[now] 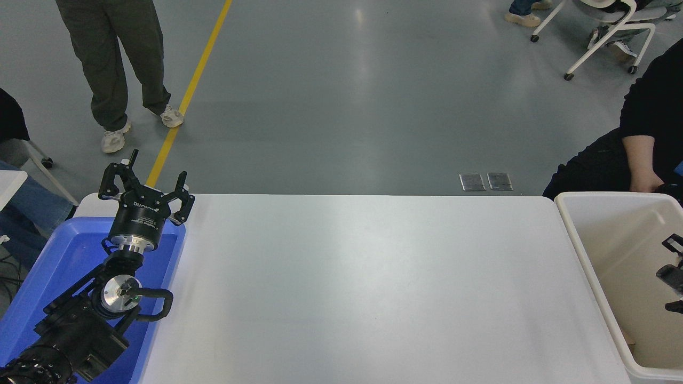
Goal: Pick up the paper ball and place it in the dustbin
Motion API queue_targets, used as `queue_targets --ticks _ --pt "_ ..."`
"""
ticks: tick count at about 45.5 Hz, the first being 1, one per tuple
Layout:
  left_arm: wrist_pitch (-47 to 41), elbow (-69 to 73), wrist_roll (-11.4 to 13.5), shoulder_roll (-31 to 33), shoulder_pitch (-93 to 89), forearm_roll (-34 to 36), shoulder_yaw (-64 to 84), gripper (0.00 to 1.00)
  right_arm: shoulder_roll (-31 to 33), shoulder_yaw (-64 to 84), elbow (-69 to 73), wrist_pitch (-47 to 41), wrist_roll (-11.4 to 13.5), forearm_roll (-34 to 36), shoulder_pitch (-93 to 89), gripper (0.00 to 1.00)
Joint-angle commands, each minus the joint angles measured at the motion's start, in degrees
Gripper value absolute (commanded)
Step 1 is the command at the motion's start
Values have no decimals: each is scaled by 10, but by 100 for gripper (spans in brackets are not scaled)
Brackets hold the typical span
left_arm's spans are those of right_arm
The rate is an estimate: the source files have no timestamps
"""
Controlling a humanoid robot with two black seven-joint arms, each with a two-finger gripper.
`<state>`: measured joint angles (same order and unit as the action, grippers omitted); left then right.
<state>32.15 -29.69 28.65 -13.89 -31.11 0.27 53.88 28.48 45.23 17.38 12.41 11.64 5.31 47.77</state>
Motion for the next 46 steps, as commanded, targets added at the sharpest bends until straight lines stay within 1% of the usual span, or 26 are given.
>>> queue_targets --ticks 1,13,29,41,46 --pt "0 1 0 0 0 0 0 98 1 -8 -2 2 -1 -1 1 100" --pt "0 0 0 0 0 0 0 98 -4 -11 9 -3 -1 0 -4 100" --pt "0 1 0 0 0 0 0 98 -15 -64 14 -5 -5 0 3 100" --pt "-1 0 0 0 0 0 0 98 -12 -66 18 -5 -6 0 68 100" --pt "0 0 0 0 0 0 0 98 -3 -60 47 -5 -6 -1 127 100"
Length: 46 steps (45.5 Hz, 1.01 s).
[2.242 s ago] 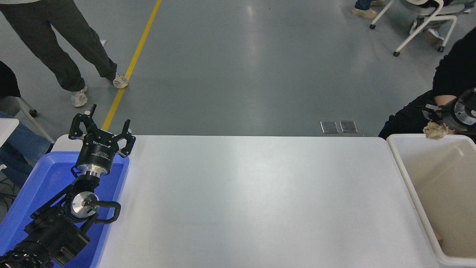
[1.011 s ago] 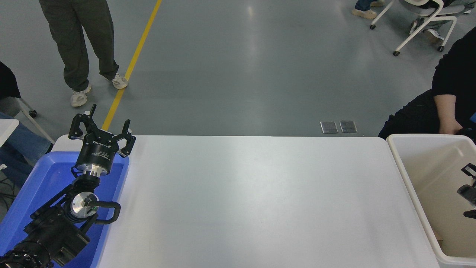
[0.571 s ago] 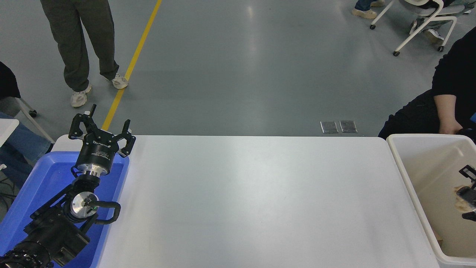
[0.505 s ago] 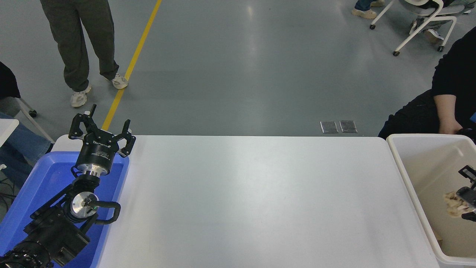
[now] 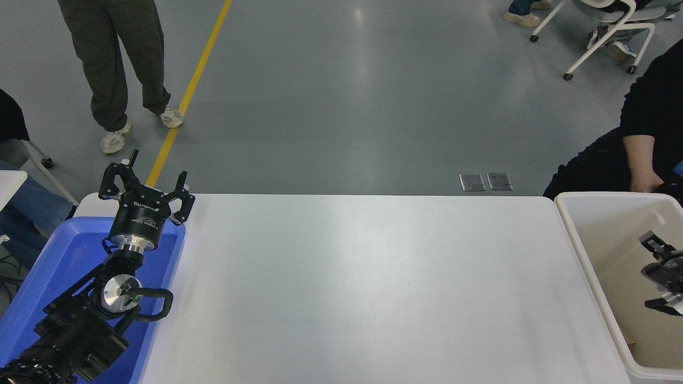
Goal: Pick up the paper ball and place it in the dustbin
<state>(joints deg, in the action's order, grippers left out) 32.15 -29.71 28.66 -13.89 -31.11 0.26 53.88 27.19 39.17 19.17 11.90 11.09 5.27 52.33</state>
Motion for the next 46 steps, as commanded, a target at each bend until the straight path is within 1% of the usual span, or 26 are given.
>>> queue_targets --ticks 1,6,10,13,19,23,28,37,41,46 --pt "-1 1 0 0 0 0 0 98 15 0 39 -1 -1 -1 96 100" --pt "0 1 0 0 0 0 0 98 53 2 136 -4 -1 -3 198 100" --pt "0 0 0 0 -1 0 0 98 71 14 226 -28 -1 -4 275 100" --pt "0 0 0 0 -1 0 0 98 70 37 270 -58 -1 -5 328 100" --pt "0 0 0 0 -1 0 0 98 44 108 305 -107 -1 -6 406 100" --pt "0 0 0 0 -1 0 0 98 43 138 350 -143 -1 -6 458 100" --pt "0 0 0 0 -1 0 0 98 47 172 415 -219 0 -5 538 100" --pt "0 1 0 0 -1 0 0 98 48 201 482 -412 3 -4 646 100" --pt "0 0 0 0 -1 0 0 98 46 202 502 -466 5 -5 666 100" --pt "0 0 0 0 -1 0 0 98 44 212 532 -511 6 -8 693 100"
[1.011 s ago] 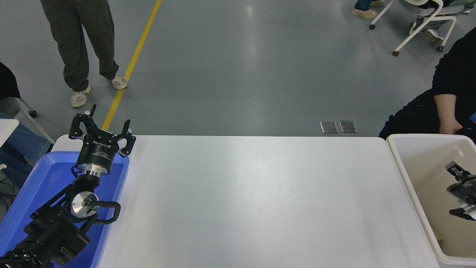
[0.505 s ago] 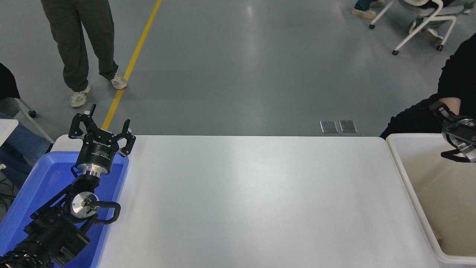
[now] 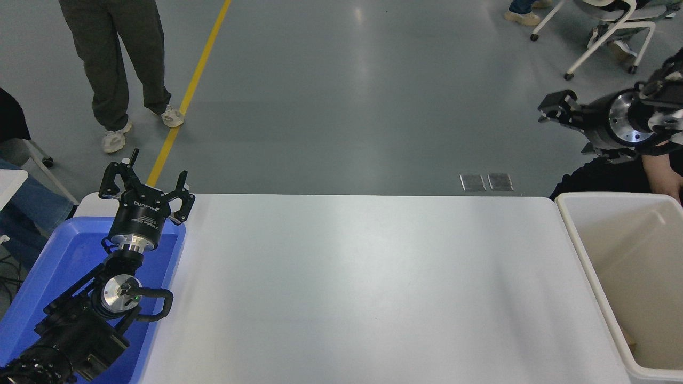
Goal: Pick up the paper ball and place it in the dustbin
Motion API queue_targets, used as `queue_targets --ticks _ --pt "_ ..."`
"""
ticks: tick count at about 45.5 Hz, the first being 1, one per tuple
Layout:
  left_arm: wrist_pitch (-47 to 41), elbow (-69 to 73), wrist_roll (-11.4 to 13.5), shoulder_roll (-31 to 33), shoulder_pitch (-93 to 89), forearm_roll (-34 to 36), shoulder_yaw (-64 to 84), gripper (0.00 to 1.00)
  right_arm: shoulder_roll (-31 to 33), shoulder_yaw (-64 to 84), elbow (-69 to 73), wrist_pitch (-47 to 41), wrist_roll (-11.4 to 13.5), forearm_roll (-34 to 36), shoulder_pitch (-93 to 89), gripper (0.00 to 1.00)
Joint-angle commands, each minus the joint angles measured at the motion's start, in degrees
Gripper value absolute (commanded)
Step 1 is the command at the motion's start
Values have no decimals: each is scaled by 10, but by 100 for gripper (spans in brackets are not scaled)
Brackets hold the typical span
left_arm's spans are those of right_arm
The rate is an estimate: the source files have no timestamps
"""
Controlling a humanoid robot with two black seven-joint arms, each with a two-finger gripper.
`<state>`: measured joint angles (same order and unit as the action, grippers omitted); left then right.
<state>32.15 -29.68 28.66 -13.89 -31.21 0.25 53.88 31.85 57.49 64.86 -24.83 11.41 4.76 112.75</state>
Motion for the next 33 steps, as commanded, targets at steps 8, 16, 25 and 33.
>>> queue_targets --ticks 8,16,25,33 --pt "0 0 0 0 0 0 0 98 -14 97 145 -202 3 -3 168 100" --pt "-1 1 0 0 0 0 0 98 -18 116 191 -202 4 -8 201 100" --pt "-1 0 0 0 1 0 0 98 -31 121 193 -202 3 -29 205 100" --pt "-1 1 0 0 0 0 0 98 -47 120 194 -202 3 -30 203 100"
